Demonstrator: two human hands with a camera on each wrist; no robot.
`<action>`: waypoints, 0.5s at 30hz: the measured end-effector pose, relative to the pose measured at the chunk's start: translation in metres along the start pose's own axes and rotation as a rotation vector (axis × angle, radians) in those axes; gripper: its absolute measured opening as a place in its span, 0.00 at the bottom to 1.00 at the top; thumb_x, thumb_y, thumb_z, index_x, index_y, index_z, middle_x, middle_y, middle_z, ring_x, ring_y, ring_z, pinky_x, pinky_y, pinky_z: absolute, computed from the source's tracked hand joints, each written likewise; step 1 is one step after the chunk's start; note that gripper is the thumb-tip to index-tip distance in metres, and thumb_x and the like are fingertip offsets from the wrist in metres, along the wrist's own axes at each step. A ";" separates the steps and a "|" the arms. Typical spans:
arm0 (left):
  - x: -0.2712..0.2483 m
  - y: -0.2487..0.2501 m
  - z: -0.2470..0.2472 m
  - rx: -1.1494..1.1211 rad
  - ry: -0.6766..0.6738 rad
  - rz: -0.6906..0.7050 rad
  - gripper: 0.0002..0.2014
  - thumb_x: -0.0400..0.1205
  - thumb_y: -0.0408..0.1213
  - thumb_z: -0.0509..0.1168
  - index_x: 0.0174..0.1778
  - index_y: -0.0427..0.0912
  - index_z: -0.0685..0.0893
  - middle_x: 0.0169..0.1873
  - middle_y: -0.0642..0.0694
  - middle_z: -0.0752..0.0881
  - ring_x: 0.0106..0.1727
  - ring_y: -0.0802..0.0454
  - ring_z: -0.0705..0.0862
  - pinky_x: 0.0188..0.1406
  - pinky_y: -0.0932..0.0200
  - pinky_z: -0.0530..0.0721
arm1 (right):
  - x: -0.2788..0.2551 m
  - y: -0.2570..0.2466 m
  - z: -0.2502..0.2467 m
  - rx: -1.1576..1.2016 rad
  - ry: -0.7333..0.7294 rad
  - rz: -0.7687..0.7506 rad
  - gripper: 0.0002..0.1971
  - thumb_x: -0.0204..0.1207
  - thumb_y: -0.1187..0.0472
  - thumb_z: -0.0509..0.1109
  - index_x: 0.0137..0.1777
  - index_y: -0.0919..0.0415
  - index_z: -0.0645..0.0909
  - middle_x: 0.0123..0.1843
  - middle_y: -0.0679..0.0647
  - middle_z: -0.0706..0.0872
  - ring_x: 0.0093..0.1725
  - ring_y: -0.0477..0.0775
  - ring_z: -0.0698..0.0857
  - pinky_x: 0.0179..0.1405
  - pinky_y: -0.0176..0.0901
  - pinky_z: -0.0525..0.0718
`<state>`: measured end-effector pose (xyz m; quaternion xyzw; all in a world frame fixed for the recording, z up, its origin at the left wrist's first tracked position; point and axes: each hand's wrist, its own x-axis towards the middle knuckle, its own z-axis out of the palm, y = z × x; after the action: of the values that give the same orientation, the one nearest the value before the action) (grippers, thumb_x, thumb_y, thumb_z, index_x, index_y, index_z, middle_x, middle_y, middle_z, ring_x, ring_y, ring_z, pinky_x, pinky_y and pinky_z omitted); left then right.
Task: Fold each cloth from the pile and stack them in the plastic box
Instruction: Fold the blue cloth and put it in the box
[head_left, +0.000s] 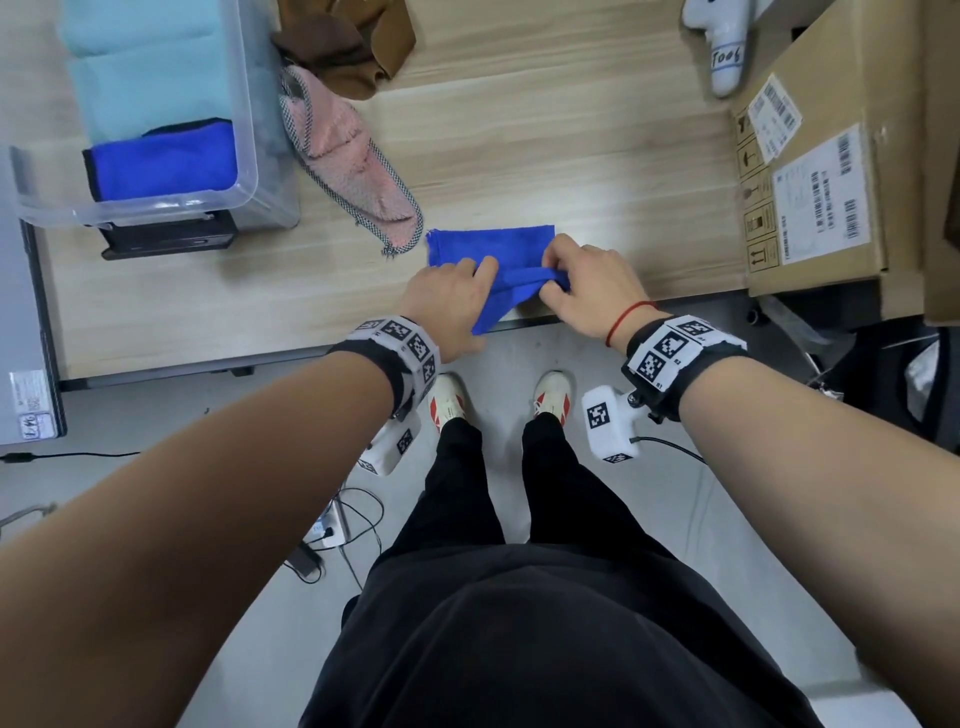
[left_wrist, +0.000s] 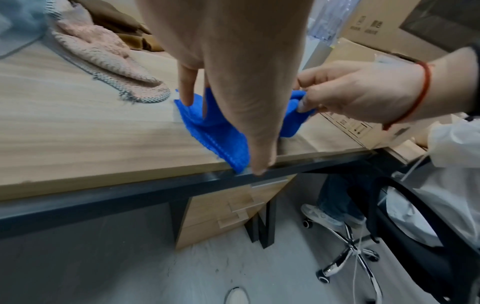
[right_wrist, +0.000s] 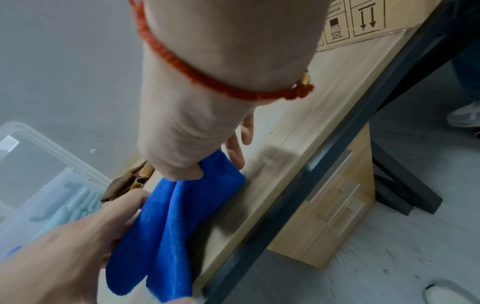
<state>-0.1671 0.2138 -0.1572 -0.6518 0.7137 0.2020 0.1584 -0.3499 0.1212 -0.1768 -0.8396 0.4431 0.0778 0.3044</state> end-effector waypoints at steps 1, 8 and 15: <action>0.000 0.005 -0.001 0.005 0.019 -0.029 0.33 0.70 0.62 0.69 0.58 0.41 0.67 0.39 0.47 0.74 0.34 0.47 0.73 0.31 0.53 0.70 | 0.002 -0.001 -0.001 0.004 0.000 -0.002 0.13 0.69 0.44 0.56 0.49 0.49 0.70 0.36 0.53 0.82 0.39 0.64 0.80 0.41 0.49 0.76; 0.014 0.024 -0.011 0.012 0.030 -0.153 0.18 0.78 0.52 0.65 0.51 0.41 0.72 0.43 0.43 0.82 0.41 0.43 0.83 0.37 0.52 0.69 | 0.006 -0.008 -0.002 0.035 -0.015 -0.043 0.12 0.65 0.42 0.60 0.45 0.45 0.70 0.37 0.55 0.80 0.40 0.63 0.80 0.42 0.50 0.80; 0.006 0.002 -0.007 -0.129 0.049 -0.104 0.13 0.76 0.31 0.60 0.56 0.38 0.74 0.44 0.40 0.84 0.40 0.40 0.81 0.33 0.51 0.71 | 0.000 0.008 -0.004 0.039 -0.074 -0.049 0.16 0.63 0.41 0.58 0.47 0.46 0.72 0.40 0.52 0.81 0.43 0.62 0.80 0.44 0.53 0.82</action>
<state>-0.1697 0.2054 -0.1543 -0.7017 0.6679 0.2230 0.1088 -0.3564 0.1154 -0.1770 -0.8407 0.4122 0.0926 0.3388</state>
